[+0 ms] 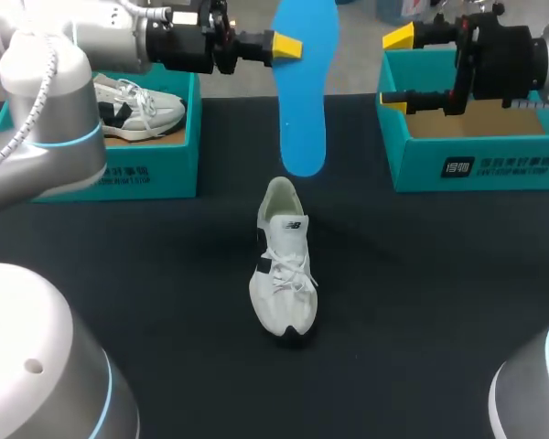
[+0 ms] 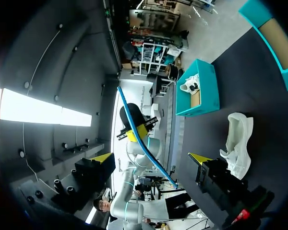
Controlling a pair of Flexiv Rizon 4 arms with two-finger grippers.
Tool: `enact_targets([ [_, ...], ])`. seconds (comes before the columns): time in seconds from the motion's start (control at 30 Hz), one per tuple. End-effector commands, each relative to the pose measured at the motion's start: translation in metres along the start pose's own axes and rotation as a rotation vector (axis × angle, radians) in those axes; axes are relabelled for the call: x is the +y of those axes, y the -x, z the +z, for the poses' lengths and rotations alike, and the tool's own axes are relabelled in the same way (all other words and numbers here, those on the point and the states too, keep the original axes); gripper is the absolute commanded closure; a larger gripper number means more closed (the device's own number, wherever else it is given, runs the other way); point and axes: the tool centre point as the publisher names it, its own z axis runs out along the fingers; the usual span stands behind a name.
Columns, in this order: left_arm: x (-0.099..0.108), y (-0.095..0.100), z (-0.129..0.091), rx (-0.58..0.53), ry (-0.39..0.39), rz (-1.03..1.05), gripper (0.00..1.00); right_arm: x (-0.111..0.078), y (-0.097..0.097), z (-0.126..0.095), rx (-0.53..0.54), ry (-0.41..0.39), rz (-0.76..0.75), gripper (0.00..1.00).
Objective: Take the shoe out of the shoebox, open the shoe tongue, remove and reinsert the insole, then place the shoe into the shoebox
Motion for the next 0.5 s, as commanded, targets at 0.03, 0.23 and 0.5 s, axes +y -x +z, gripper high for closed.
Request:
enact_targets([
  [0.03,0.0000,-0.0019,-0.0004,-0.129,0.014,0.619,1.00,0.0008,0.0003,0.0012,0.000,0.000,0.000,0.00],
  [0.23,0.0000,-0.0019,-0.0004,-0.129,0.014,0.619,1.00,0.0008,0.0003,0.0012,0.000,0.000,0.000,0.00],
  [0.5,-0.0065,0.0005,-0.0096,0.054,-0.146,0.798,1.00,0.0008,0.0003,0.0012,0.000,0.000,0.000,0.00],
])
